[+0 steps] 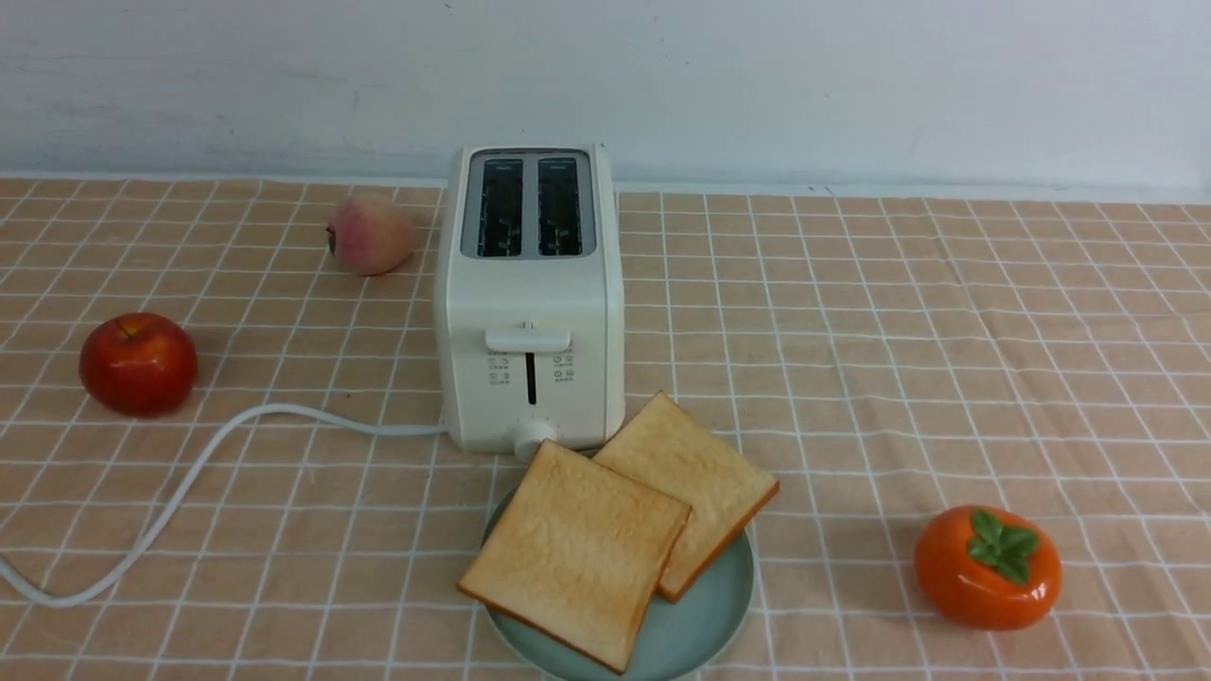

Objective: Take toasted bread from bread machine on light coffee tablecloth place on plate.

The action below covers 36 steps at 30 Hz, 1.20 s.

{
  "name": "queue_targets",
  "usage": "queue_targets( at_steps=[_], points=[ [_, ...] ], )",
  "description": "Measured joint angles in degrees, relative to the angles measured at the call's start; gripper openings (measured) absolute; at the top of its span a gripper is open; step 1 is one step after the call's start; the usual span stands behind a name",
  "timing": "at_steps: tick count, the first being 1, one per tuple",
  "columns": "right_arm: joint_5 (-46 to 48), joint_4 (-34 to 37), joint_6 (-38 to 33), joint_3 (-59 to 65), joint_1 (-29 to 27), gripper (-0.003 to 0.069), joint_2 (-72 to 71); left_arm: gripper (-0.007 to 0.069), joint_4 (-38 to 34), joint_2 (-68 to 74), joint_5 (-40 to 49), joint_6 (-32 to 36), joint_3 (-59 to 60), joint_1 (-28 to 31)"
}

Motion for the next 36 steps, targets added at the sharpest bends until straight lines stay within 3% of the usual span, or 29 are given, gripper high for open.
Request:
queue_targets(
  at_steps=[20, 23, 27, 28, 29, 32, 34, 36],
  points=[
    [0.1, 1.2, -0.1, 0.6, -0.3, 0.0129, -1.6, 0.0011, 0.0, 0.0, 0.3, 0.0, -0.1, 0.0],
    [1.5, 2.2, -3.6, 1.0, -0.8, 0.0132, -4.6, 0.0012, 0.0, 0.0, 0.3, 0.0, -0.1, 0.0],
    [6.4, 10.6, -26.4, 4.2, -4.8, 0.0138, -12.9, 0.0017, 0.0, 0.0, 0.3, 0.0, -0.1, 0.0],
    [6.7, 12.0, -28.8, 4.8, -5.5, 0.0139, -13.8, 0.0017, 0.0, 0.0, 0.3, 0.0, -0.1, 0.0],
    [7.4, 17.4, -36.9, 7.3, -7.1, 0.0141, -16.9, 0.0017, 0.0, 0.0, 0.3, 0.0, -0.1, 0.0],
    [9.0, 25.5, -49.6, 12.0, -9.1, 0.0146, -20.4, 0.0017, 0.0, 0.0, 0.3, 0.0, -0.1, 0.0],
    [12.2, 26.8, -55.3, 12.6, -9.2, 0.0149, -20.7, 0.0020, 0.0, 0.0, 0.3, 0.0, -0.1, 0.0],
    [13.1, 26.4, -55.5, 12.4, -8.4, 0.0150, -20.7, 0.0022, 0.0, 0.0, 0.3, 0.0, -0.1, 0.0]
  ],
)
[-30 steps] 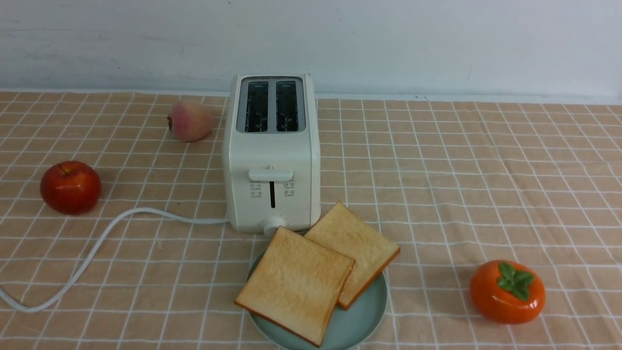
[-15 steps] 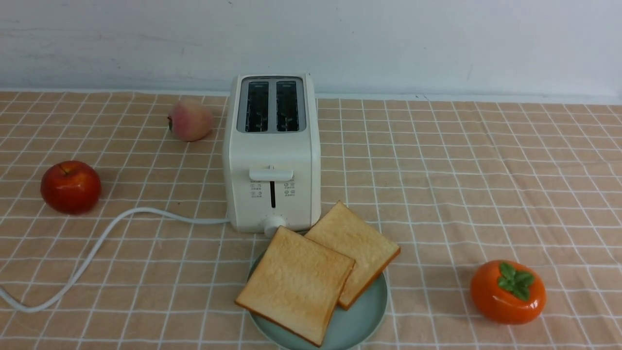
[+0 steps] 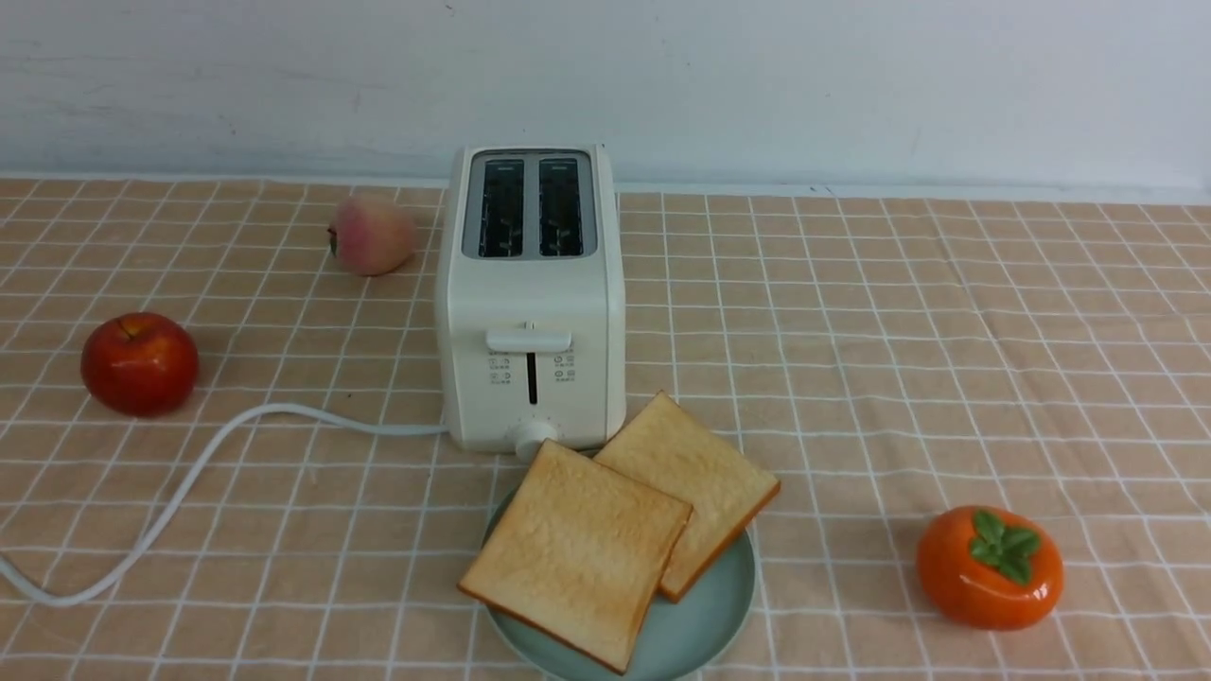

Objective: Take toasted bread from bread machine on light coffee tablecloth place on plate.

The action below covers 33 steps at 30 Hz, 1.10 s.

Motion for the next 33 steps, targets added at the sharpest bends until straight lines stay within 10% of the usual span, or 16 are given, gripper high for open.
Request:
queue_targets(
  at_steps=[9, 33],
  points=[
    [1.7, -7.6, 14.9, -0.4, 5.5, 0.0163, 0.0, 0.0034, 0.0, 0.0, 0.0, 0.0, 0.0, 0.0],
    [1.7, -8.4, 16.3, -0.4, 5.6, 0.0181, 0.0, 0.0056, 0.0, 0.0, 0.0, 0.0, 0.0, 0.0]
  ],
)
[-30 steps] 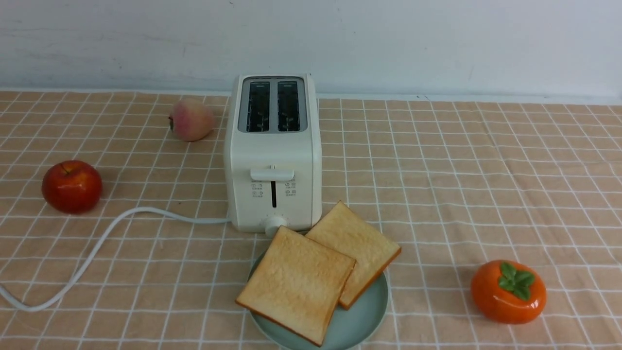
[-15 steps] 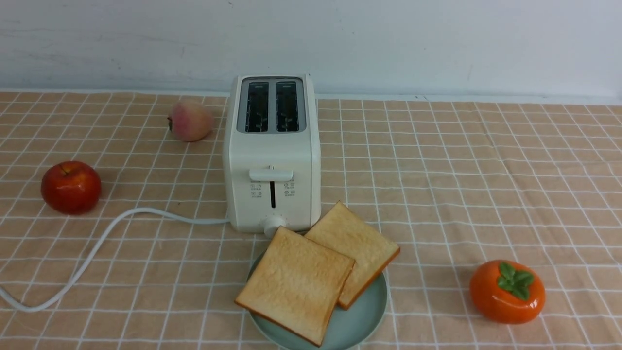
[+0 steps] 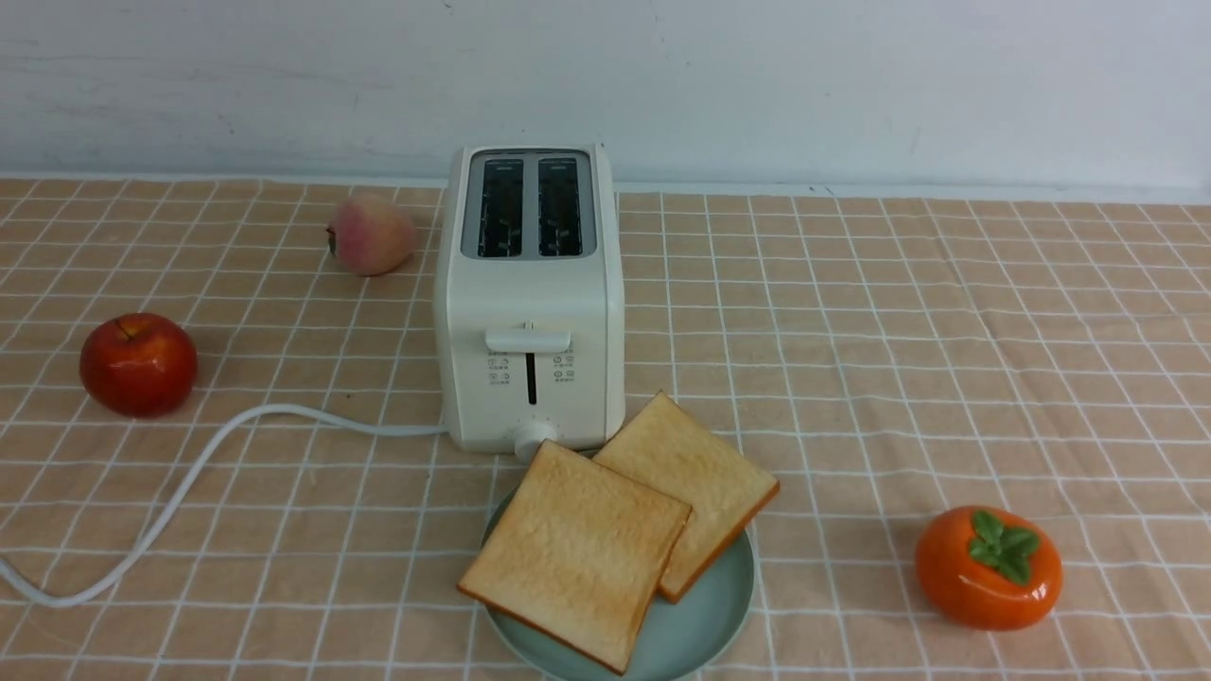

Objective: Take toasted bread from bread machine on light coffee tablecloth place on plate.

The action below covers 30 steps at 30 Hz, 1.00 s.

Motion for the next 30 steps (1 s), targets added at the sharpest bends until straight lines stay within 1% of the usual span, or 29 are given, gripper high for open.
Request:
queue_targets(
  at_steps=[30],
  points=[
    [0.0, 0.0, 0.0, 0.0, 0.0, 0.0216, 0.0, 0.0060, 0.0, 0.0, 0.0, 0.0, 0.0, 0.1]
  ],
)
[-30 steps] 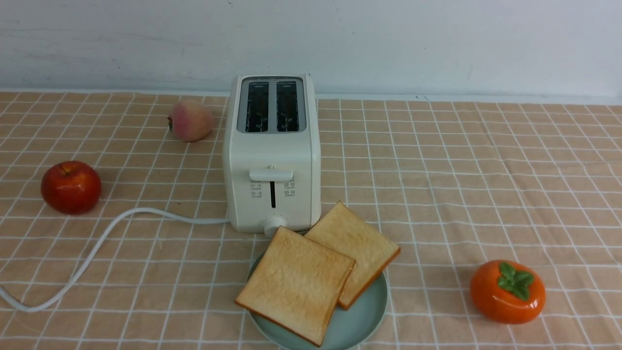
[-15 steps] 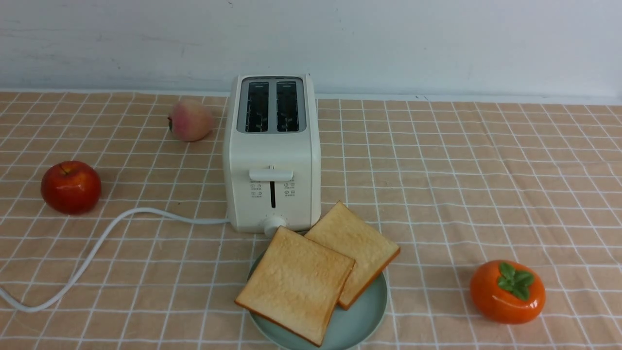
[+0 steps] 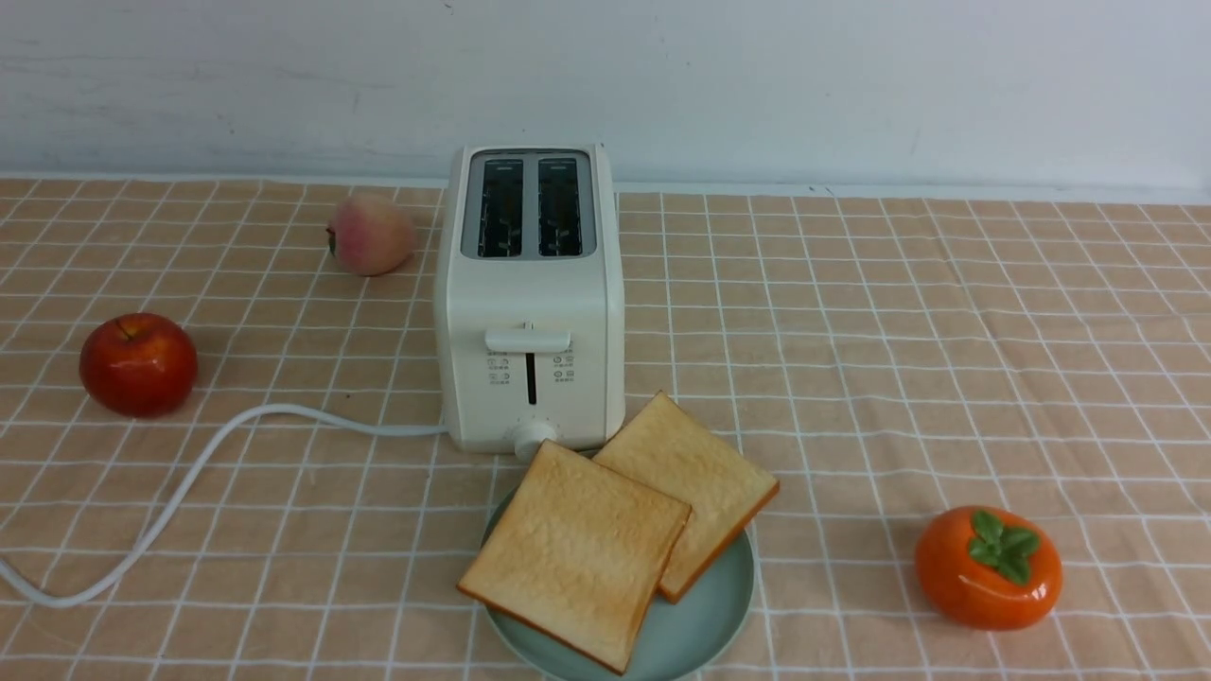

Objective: Take toasted bread from bread machine on light coffee tablecloth place on plate.

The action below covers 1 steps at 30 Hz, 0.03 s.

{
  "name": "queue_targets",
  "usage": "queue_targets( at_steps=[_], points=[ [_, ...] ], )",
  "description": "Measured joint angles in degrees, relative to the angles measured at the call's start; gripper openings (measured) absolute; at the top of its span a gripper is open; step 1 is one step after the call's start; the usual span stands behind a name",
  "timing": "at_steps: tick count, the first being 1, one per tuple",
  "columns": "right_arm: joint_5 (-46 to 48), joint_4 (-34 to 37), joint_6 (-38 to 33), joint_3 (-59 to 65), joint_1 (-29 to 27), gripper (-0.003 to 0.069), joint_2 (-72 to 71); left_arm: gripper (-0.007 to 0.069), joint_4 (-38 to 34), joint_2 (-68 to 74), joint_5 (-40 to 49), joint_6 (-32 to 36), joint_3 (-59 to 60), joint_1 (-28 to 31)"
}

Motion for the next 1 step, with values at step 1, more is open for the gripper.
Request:
queue_targets(
  at_steps=[1],
  points=[
    [0.0, 0.0, 0.0, 0.0, 0.0, 0.0216, 0.0, 0.0060, 0.0, 0.0, 0.0, 0.0, 0.0, 0.0]
  ],
)
